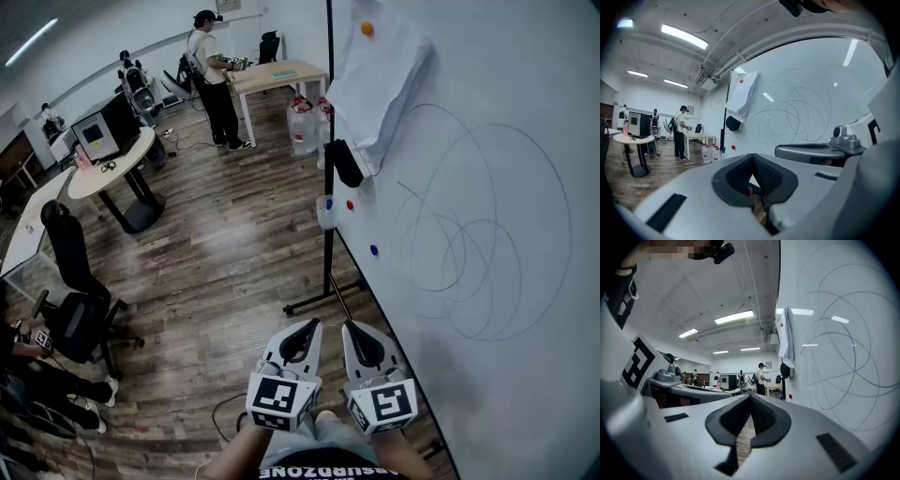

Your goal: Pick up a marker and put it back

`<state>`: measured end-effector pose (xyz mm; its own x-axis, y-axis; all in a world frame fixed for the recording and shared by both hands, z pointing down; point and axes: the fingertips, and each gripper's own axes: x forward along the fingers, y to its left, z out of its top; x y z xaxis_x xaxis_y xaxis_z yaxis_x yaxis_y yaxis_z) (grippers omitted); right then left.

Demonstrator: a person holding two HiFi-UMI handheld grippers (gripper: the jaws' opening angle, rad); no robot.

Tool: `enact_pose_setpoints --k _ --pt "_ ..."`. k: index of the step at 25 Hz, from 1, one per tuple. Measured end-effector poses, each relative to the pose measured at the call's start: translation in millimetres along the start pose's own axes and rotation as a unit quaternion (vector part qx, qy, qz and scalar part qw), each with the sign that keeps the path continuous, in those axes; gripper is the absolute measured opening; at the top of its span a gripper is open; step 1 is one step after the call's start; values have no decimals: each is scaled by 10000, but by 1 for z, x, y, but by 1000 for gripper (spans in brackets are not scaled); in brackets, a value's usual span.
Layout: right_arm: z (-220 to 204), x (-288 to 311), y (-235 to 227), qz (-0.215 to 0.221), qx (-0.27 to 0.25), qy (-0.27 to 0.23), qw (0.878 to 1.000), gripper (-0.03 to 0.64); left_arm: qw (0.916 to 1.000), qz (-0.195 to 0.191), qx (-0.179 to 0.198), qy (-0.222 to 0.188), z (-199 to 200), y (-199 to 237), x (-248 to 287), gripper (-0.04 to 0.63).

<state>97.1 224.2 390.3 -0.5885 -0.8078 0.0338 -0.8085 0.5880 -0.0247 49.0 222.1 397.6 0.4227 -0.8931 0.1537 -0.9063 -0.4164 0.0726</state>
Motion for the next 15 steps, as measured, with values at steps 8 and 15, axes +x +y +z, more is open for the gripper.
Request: enact_pose_setpoints --k 8,15 --pt "4 -3 1 -90 -13 -48 9999 -2 10000 50 83 10 3 -1 -7 8" --pt "12 4 -6 -177 -22 -246 9995 5 9999 76 82 81 0 8 1 8"
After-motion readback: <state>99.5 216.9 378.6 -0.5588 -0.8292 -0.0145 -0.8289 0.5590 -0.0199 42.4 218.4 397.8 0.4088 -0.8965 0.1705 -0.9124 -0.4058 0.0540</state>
